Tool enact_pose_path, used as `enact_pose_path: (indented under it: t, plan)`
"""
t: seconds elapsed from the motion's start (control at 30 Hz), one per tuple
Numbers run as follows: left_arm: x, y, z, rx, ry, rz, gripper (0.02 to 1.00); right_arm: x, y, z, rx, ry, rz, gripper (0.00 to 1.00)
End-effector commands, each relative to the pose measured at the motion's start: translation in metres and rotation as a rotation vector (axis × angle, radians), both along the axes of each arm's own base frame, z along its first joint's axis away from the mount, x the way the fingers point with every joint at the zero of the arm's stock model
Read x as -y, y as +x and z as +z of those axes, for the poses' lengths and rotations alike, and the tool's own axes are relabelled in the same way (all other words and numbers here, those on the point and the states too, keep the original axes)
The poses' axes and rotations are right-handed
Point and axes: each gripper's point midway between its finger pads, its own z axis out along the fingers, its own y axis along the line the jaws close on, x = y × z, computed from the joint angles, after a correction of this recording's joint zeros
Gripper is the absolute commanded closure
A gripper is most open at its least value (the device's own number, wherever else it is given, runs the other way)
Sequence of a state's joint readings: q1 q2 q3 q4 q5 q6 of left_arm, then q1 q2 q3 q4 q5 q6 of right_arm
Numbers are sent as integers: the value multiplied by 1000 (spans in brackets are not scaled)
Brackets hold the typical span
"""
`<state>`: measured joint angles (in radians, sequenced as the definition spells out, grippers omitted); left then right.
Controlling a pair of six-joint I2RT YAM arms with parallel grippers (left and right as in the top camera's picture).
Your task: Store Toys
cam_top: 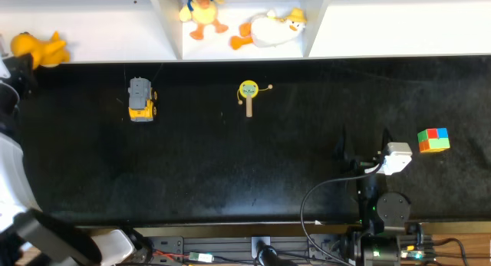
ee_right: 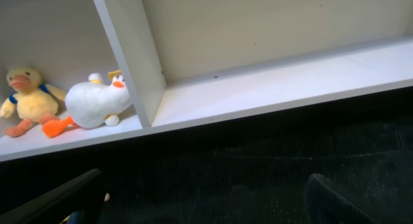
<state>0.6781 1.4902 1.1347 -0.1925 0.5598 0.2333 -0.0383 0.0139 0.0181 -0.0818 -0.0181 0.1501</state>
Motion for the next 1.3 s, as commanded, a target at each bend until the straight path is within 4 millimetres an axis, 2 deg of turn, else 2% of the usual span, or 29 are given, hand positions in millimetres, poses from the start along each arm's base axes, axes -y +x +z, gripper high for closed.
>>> enact_pose_path:
  t: [0.03, 0.63, 0.9, 1.13, 1.3]
  plan:
    - [-18, 15, 19, 27, 0, 62, 936, 1, 0, -3, 1, 4, -6, 7]
    - [-19, 24, 10, -19, 35, 111, 932, 1, 0, -3, 1, 3, -6, 7]
    - [-21, 29, -4, -44, 19, 109, 932, 1, 0, -3, 1, 4, -6, 5]
    - [-17, 39, -12, -55, 13, 89, 934, 1, 0, -3, 1, 4, -6, 5]
    - [-14, 43, -10, -50, 31, 88, 925, 1, 0, -3, 1, 4, -6, 5]
